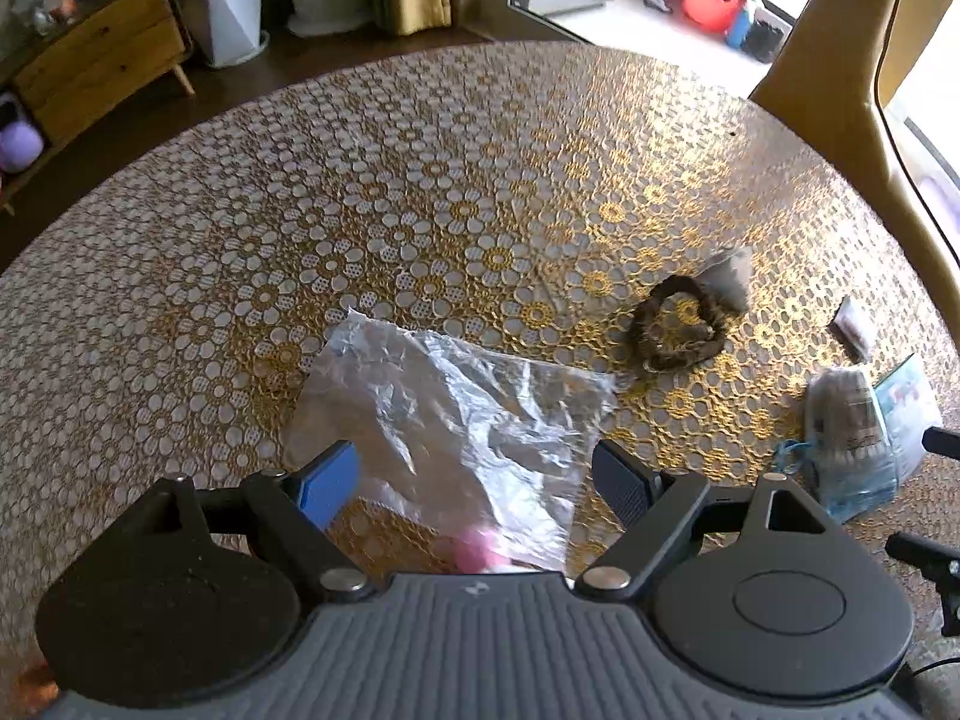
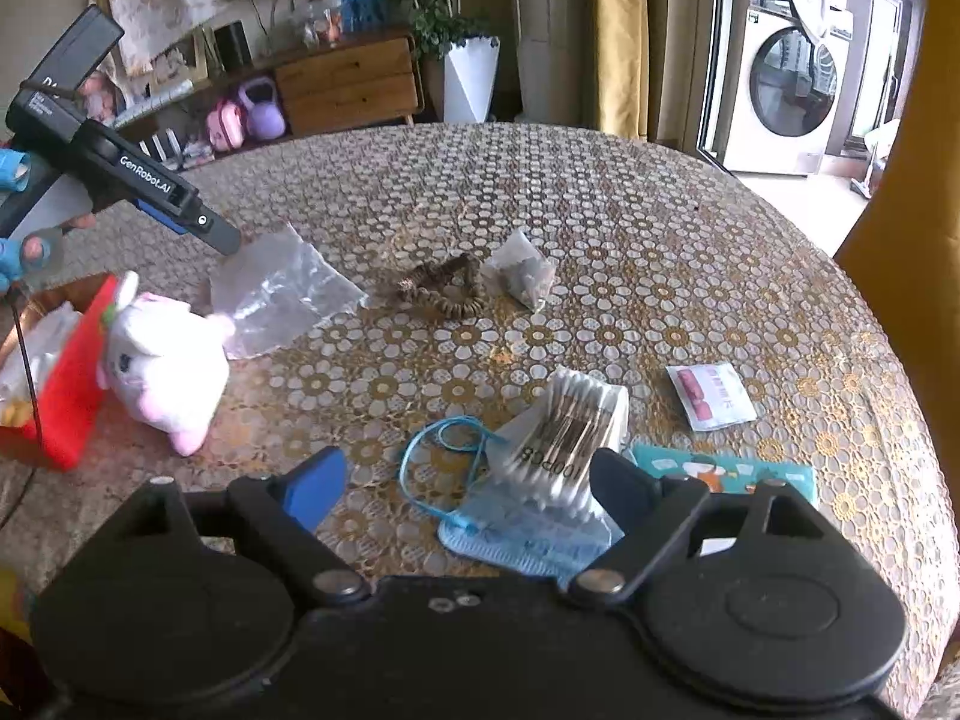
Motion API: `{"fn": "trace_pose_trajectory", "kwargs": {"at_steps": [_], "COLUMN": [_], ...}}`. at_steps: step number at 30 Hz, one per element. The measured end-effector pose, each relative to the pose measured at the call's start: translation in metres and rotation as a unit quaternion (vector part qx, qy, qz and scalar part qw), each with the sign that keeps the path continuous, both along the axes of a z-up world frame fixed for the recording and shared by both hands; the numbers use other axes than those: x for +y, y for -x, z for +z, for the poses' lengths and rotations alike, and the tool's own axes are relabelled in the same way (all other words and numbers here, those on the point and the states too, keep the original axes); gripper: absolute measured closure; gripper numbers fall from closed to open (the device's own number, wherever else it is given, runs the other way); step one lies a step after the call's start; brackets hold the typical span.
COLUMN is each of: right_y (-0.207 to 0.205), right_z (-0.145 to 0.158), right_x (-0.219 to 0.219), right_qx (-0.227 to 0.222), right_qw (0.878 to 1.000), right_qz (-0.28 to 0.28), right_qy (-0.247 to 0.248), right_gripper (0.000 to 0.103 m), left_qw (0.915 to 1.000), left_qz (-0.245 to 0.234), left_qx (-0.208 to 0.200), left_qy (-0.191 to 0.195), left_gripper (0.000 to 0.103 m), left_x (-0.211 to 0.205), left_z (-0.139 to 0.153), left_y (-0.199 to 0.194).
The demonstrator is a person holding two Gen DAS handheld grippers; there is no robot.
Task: Organize soft objects
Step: 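Reach the left tool to the foil sheet while right tool reaches the cotton swab pack, then grasp the foil sheet with left tool while right tool grasps the cotton swab pack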
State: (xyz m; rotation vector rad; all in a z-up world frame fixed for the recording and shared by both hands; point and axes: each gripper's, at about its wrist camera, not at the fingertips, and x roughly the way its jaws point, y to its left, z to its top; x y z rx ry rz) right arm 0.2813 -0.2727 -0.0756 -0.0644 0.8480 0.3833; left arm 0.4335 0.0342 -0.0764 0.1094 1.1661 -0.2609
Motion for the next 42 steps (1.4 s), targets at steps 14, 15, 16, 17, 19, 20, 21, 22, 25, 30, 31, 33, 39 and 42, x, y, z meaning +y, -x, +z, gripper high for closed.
{"fn": "trace_pose_trajectory", "kwargs": {"at_steps": [14,15,16,17,19,20,21,22,25,30,31,33,39,42], "right_y": [-0.040,-0.041,-0.043,-0.044,-0.046,-0.047,-0.048,-0.048,-0.049,-0.053,-0.053,-0.055,-0.058,-0.061], "right_z": [-0.031,-0.033,-0.034,-0.035,-0.038,-0.040,-0.041,-0.042,-0.044,-0.045,-0.046,-0.047,-0.049,-0.049], "right_x": [0.005,0.006,0.006,0.006,0.007,0.007,0.008,0.009,0.013,0.009,0.008,0.007,0.010,0.009], "right_qx": [0.032,0.032,0.032,0.032,0.032,0.032,0.031,0.031,0.020,0.016,0.015,0.015,0.004,0.007], "right_qw": [0.999,0.999,0.999,0.999,0.998,0.998,0.998,0.998,0.996,0.995,0.995,0.994,0.994,0.994], "right_qz": [-0.021,-0.022,-0.023,-0.023,-0.026,-0.027,-0.026,-0.025,-0.028,-0.049,-0.052,-0.058,-0.062,-0.064], "right_qy": [0.026,0.029,0.032,0.034,0.040,0.044,0.049,0.054,0.077,0.088,0.089,0.090,0.092,0.085], "right_gripper": [0.019,0.020,0.020,0.020,0.021,0.022,0.023,0.024,0.028,0.023,0.021,0.020,0.033,0.055], "left_qw": [0.9986,0.9986,0.9986,0.9986,0.9985,0.9985,0.9984,0.9983,0.9984,0.9986,0.9987,0.9989,0.9996,0.9996], "left_qz": [-0.016,-0.017,-0.020,-0.022,-0.025,-0.026,-0.027,-0.027,-0.029,-0.029,-0.029,-0.029,-0.011,-0.004], "left_qx": [0.049,0.050,0.049,0.046,0.045,0.043,0.043,0.044,0.034,0.022,0.019,0.017,0.011,0.002], "left_qy": [-0.006,-0.006,-0.008,-0.011,-0.017,-0.021,-0.025,-0.027,-0.035,-0.037,-0.038,-0.031,-0.025,-0.028], "left_gripper": [0.018,0.018,0.018,0.018,0.018,0.018,0.025,0.030,0.038,0.062,0.071,0.077,0.091,0.093], "left_x": [0.009,0.008,0.007,0.006,0.004,0.003,0.003,0.003,0.002,0.002,0.002,0.003,0.009,0.012], "left_z": [-0.056,-0.057,-0.058,-0.059,-0.061,-0.062,-0.064,-0.066,-0.065,-0.064,-0.063,-0.062,-0.060,-0.059], "left_y": [-0.032,-0.033,-0.033,-0.034,-0.034,-0.033,-0.033,-0.033,-0.031,-0.028,-0.028,-0.027,-0.025,-0.023]}}
